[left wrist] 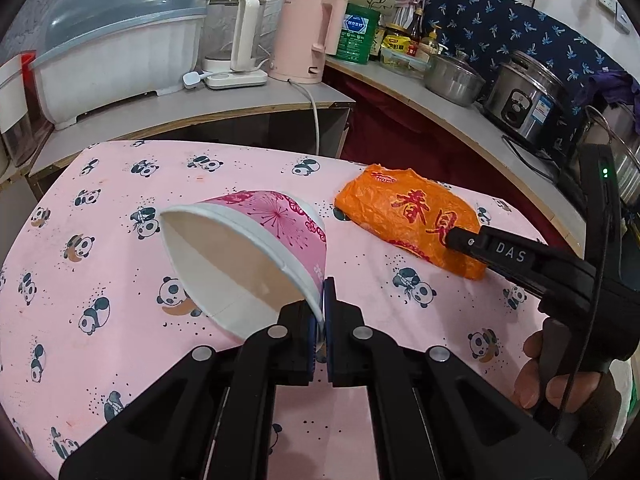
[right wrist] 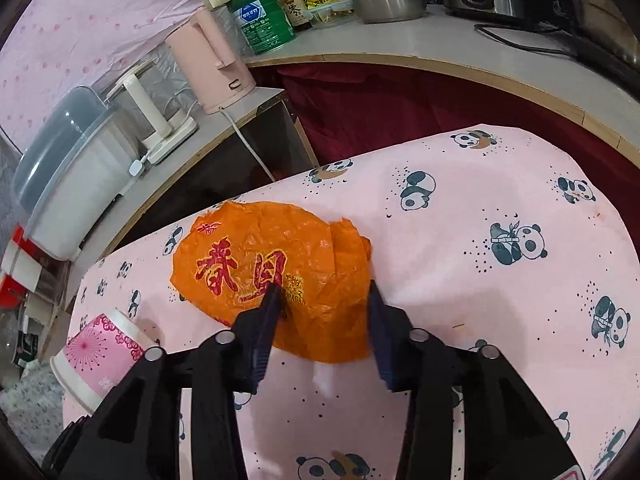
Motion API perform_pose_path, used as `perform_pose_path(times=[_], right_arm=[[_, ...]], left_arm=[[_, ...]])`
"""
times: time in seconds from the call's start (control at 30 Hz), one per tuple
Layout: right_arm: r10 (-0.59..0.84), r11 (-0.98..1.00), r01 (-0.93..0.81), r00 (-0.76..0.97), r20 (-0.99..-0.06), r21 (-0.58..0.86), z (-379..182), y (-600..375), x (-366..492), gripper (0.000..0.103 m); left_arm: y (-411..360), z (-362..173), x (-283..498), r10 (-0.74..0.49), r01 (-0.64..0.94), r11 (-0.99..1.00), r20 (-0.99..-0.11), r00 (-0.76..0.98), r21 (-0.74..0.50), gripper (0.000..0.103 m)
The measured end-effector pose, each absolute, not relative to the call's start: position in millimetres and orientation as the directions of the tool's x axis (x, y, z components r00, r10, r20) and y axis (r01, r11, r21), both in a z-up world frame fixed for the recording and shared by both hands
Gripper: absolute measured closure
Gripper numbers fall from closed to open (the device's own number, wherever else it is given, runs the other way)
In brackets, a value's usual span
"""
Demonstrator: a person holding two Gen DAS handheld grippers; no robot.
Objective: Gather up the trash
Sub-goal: 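Grasp the pink paper cup rim with the left gripper while the right grasps the orange wrapper, then carry the pink cup and orange wrapper over the bin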
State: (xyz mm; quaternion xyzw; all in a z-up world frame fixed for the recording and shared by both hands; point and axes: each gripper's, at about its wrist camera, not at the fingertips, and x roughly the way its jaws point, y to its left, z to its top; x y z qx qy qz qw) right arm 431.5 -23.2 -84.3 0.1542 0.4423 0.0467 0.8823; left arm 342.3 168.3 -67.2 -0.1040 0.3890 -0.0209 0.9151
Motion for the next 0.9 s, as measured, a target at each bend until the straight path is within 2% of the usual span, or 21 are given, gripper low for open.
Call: perform_pose_path(times=[0.03, 0.13, 0.23, 0.9], right_arm=[[0.226, 0.946, 0.051, 0.602, -0.766, 0.319, -85.1, -23.9, 430.0, 0.077], [0.244, 0.936, 0.056, 0.606, -0.757, 0.347, -85.3, -30.0, 420.7, 0.086], [0.236, 0.936, 0.064, 0.616, -0.751, 0.347, -81.4, -34.6, 406.1, 0.088], [0.178, 0.877, 0.214, 0.687, -0.704, 0.431, -42.2, -141.7, 246.6, 0.089]], left_arm=[[166.3, -66.8, 341.6, -0.123, -0.039, 0.977, -0.708, 0.696, -0.208, 0.100], [159.6, -64.6, 339.0, -0.143, -0.027, 0.974, -0.708, 0.692, -0.223, 0.100], [149.1, -61.9, 331.3, -0.161, -0.011, 0.973, -0.707, 0.688, -0.231, 0.100], [43.7, -33.8, 236.4, -0.293, 0.164, 0.955, -0.703, 0.648, -0.247, 0.100]])
